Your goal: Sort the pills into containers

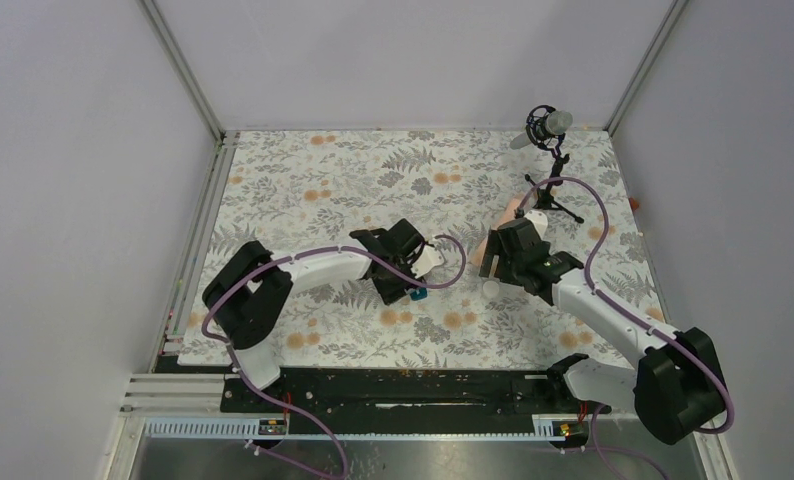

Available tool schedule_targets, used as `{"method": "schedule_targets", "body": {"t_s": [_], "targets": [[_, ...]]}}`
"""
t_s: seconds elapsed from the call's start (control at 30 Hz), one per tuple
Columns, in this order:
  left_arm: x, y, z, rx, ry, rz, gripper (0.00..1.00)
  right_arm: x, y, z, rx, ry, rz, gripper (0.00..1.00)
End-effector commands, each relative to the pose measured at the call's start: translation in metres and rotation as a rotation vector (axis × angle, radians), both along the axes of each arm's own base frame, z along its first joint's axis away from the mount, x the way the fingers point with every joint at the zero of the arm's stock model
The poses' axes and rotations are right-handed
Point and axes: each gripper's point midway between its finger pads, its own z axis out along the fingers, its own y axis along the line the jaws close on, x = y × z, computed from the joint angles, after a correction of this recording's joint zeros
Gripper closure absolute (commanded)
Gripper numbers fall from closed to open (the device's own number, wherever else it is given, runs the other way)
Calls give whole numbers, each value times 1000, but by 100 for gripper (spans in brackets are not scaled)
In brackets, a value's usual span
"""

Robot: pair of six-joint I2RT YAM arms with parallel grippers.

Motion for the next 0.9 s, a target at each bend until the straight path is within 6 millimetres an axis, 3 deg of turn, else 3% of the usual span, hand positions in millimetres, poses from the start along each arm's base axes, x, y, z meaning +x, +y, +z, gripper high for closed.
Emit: {"method": "schedule_targets", "body": {"t_s": [0.0, 0.87], "targets": [[16, -4, 11, 26, -64, 4, 100, 4, -9, 8, -21, -44, -30, 13], [16, -3, 14, 110, -65, -10, 100, 1, -9, 4, 2, -56, -14, 13]]}}
